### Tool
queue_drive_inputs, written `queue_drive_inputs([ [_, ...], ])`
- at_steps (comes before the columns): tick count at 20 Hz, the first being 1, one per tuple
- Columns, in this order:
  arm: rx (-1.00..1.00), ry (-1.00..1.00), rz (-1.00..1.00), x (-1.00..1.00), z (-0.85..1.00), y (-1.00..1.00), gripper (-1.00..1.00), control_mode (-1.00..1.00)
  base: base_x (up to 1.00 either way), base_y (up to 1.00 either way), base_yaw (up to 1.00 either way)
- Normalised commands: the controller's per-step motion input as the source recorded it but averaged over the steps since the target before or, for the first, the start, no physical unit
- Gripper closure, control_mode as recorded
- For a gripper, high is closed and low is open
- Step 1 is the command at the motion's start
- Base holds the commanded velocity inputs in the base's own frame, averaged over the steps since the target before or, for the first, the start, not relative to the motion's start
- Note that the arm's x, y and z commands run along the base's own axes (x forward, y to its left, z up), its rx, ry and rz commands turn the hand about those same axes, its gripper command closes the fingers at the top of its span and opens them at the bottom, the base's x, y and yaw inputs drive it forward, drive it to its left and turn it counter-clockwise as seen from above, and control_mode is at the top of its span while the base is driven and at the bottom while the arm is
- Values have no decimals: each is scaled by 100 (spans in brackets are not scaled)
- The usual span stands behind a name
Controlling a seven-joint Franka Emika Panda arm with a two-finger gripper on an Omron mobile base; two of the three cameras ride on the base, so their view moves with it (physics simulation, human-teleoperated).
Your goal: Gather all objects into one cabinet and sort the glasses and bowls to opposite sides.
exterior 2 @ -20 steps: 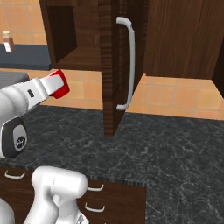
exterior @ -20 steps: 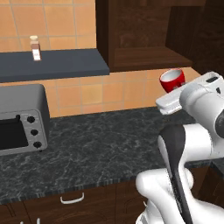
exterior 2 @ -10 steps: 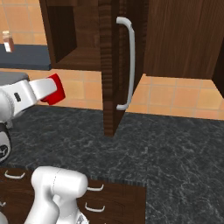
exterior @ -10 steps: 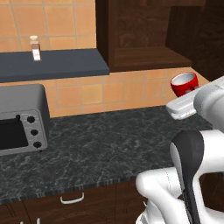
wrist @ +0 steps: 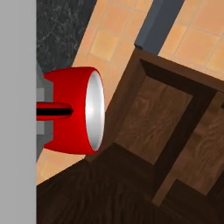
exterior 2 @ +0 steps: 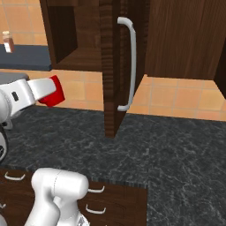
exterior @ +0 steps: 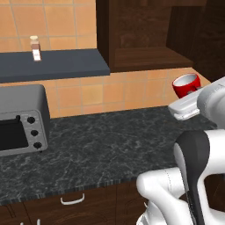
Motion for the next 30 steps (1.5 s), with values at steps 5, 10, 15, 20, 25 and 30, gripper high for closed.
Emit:
queue_drive_inputs([
  [5,0,0,0,0,0,0,100,100,-55,0,0],
  [10,0,0,0,0,0,0,100,100,-100,5,0],
  [15,0,0,0,0,0,0,100,100,-67,71,-44],
  [20,0,0,0,0,0,0,100,100,-62,46,-59],
  [25,0,0,0,0,0,0,100,100,-74,20,-55],
  [30,0,0,0,0,0,0,100,100,-87,3,-54],
])
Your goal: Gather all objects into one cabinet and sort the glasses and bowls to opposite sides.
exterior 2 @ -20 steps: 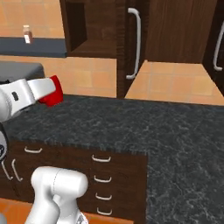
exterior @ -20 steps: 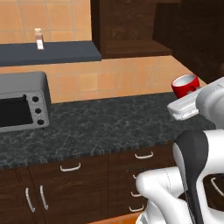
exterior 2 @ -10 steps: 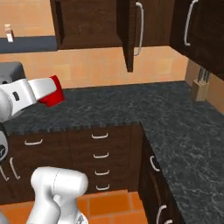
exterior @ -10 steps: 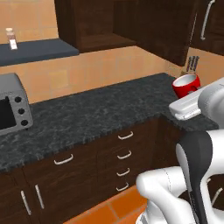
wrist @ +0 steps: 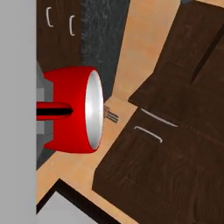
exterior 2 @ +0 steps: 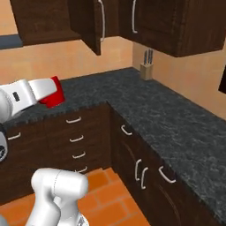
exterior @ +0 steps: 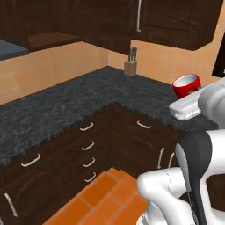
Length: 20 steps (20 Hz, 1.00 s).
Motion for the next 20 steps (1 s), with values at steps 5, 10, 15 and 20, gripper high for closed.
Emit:
queue_drive_inputs([
  [5,0,0,0,0,0,0,100,100,-99,-9,-60],
  [10,0,0,0,0,0,0,100,100,-68,-22,-63],
  [15,0,0,0,0,0,0,100,100,-42,-14,-62],
  [20,0,0,0,0,0,0,100,100,-40,-8,-57],
])
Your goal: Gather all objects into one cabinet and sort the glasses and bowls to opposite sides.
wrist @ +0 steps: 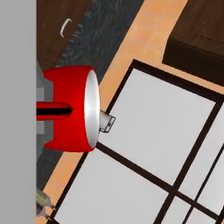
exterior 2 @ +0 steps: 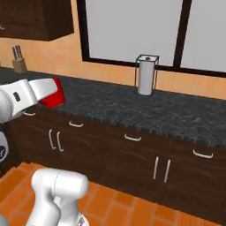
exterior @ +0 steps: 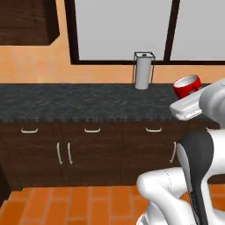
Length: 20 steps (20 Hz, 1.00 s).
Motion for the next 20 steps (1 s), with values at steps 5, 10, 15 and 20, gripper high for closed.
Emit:
queue_drive_inputs([
  [5,0,0,0,0,0,0,100,100,-44,-9,-57],
  [10,0,0,0,0,0,0,100,100,-50,-17,-57],
  [15,0,0,0,0,0,0,100,100,-32,-26,-58],
  [20,0,0,0,0,0,0,100,100,7,-3,-55],
])
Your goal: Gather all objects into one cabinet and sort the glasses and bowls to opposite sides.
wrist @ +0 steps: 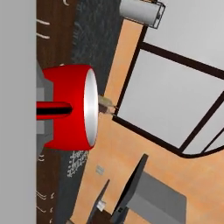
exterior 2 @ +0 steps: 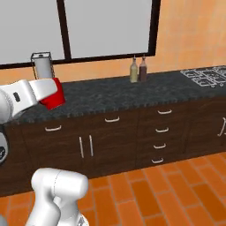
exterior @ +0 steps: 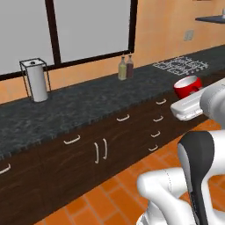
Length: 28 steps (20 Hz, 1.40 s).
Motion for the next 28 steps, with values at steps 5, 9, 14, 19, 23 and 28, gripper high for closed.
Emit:
queue_drive_inputs([
  [5,0,0,0,0,0,0,100,100,48,9,-50],
  [9,0,0,0,0,0,0,100,100,88,4,-48],
  [14,0,0,0,0,0,0,100,100,94,18,-51],
  [19,0,0,0,0,0,0,100,100,37,-38,-62],
  [23,0,0,0,0,0,0,100,100,46,-13,-60],
  [28,0,0,0,0,0,0,100,100,74,18,-56],
])
